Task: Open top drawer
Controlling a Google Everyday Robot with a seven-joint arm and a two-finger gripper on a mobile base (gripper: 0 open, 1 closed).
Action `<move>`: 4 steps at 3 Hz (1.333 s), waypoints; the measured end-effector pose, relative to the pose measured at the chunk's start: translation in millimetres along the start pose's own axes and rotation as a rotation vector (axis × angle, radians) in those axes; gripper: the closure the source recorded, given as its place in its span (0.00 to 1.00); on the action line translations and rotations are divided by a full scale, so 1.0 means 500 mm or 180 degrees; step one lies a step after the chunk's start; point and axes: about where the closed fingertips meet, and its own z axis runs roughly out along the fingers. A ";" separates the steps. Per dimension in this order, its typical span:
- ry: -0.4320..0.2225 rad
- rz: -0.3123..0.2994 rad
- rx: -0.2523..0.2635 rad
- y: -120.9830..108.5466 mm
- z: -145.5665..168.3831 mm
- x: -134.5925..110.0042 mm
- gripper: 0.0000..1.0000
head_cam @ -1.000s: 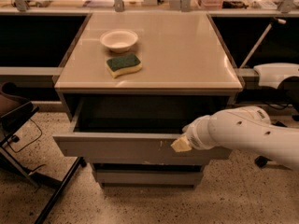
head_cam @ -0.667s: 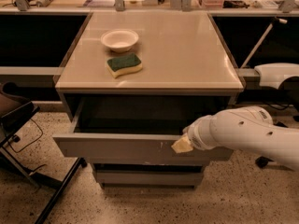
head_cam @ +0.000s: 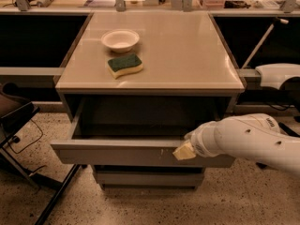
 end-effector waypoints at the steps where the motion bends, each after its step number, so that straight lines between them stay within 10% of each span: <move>1: 0.0014 0.0043 0.0003 0.013 -0.012 0.024 1.00; 4: 0.0030 0.0089 0.0008 0.027 -0.032 0.043 1.00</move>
Offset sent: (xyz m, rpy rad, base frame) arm -0.4300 -0.1334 -0.0693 0.0798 0.1820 -0.3409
